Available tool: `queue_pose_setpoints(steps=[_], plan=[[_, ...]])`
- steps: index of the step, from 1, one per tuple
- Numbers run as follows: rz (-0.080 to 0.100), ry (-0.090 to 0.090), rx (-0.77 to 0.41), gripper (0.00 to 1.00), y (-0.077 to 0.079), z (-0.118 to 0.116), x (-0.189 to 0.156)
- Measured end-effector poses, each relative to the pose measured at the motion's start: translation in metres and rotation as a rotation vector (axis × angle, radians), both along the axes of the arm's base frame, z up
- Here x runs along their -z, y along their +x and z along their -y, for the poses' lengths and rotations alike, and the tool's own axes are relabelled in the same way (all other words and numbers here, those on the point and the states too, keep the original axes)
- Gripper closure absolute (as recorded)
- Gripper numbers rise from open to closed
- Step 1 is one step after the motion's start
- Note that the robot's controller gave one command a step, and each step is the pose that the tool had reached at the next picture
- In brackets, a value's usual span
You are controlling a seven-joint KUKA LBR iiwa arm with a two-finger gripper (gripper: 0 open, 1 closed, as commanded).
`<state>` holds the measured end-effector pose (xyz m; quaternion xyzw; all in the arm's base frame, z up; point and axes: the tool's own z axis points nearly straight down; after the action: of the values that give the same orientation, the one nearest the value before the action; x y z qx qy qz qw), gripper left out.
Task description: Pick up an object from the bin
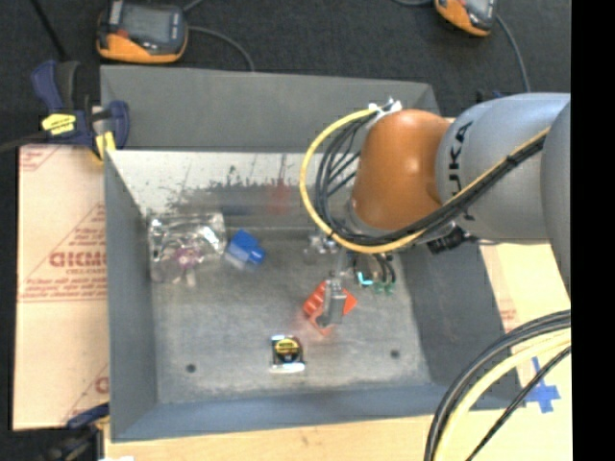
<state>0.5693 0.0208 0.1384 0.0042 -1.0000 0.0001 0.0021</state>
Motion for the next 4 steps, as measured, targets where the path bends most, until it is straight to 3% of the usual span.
queue_pose_setpoints(steps=[1, 2, 3, 4], plan=[[0.016, 0.001, -0.182, 0.00, -0.037, 0.016, 0.046], [0.004, -0.001, -0.223, 0.00, -0.035, 0.041, 0.069], [0.005, 0.000, -0.222, 1.00, -0.035, 0.039, 0.068], [0.016, -0.005, -0.248, 1.00, -0.021, 0.095, -0.034]])
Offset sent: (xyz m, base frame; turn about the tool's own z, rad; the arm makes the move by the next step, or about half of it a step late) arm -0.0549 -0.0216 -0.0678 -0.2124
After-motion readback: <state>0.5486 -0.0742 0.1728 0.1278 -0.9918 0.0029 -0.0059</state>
